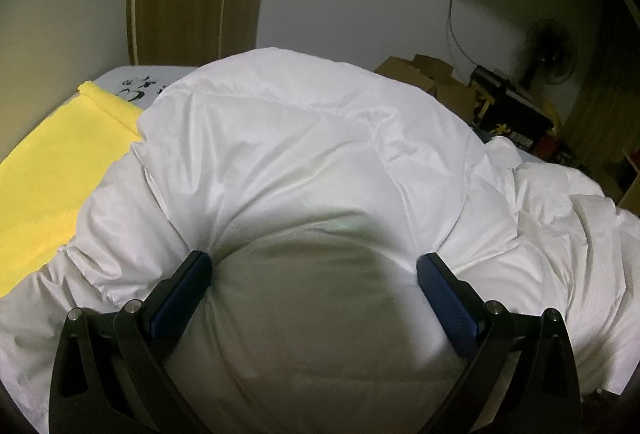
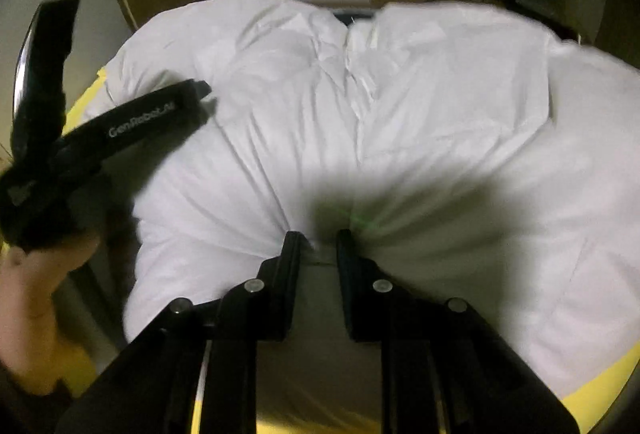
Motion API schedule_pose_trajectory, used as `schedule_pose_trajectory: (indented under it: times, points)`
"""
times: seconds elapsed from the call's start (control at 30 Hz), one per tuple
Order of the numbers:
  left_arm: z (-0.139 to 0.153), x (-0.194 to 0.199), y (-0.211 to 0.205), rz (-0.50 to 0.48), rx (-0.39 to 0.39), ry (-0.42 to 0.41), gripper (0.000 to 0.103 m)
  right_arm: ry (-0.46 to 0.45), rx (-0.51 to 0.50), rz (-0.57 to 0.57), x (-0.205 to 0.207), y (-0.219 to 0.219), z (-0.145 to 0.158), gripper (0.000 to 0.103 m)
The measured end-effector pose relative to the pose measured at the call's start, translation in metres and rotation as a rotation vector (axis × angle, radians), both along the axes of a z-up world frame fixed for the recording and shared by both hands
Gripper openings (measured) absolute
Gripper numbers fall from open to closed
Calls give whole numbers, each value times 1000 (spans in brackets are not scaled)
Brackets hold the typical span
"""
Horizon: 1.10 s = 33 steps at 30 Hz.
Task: Fold large clothes
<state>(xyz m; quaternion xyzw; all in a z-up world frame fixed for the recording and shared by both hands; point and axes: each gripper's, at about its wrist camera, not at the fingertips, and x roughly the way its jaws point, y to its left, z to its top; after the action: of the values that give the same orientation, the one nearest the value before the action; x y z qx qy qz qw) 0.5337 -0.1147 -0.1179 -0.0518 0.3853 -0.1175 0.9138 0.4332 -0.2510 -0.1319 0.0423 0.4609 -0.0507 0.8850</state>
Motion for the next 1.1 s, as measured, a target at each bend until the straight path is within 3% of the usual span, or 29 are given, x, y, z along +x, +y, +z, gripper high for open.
schedule_pose_trajectory:
  times: [0.07,0.1,0.13,0.17,0.2,0.3,0.4,0.47,0.5,0.53,0.6,0.63,0.7,0.77,0.83,0.87,0.93,1.07,1.1]
  points:
    - [7,-5,5,-38,-16,22,103,-26,-41,53,-6,3,3,24]
    - [19,-19,17,-62,-71,-4,103,-25,-13,73,-9,0,6,46]
    - [25,-28,24,-79,-104,-22,103,-44,68,88,-18,-10,16,94]
    - [37,-45,39,-106,-144,-46,103,-81,148,89,-30,-21,27,102]
    - [46,-58,53,-113,-160,-56,103,-124,173,88,-44,-25,37,103]
    - [63,-79,97,-84,-184,-75,103,-143,170,66,-50,-35,51,103]
    - [71,-86,149,43,-176,-45,103,-120,214,12,-34,-40,57,102]
    - [65,-86,175,104,-186,12,103,-118,221,-5,-49,-8,57,87]
    - [60,-86,186,124,-209,50,103,-84,222,-10,-47,0,45,60]
    - [55,-86,193,135,-225,76,103,-36,233,-19,-41,1,30,43]
    - [40,-84,209,141,-295,163,103,-38,158,-18,-38,8,5,40]
    - [34,-83,211,125,-330,208,103,-67,48,15,-39,21,1,40]
    - [20,-81,208,58,-419,304,103,-48,-15,33,-40,31,1,40]
    - [10,-82,199,18,-454,379,103,-31,102,13,-43,18,12,42]
    - [6,-86,193,6,-461,399,103,-100,241,6,-63,5,33,47]
    - [7,-88,191,10,-457,394,103,-147,249,24,-76,4,44,53]
    - [7,-93,188,4,-496,386,103,-231,218,53,-104,8,65,79]
    - [-2,-91,179,-26,-658,450,103,-265,219,104,-138,14,81,79]
    - [-4,-89,180,-22,-669,450,103,-263,232,108,-143,13,83,79]
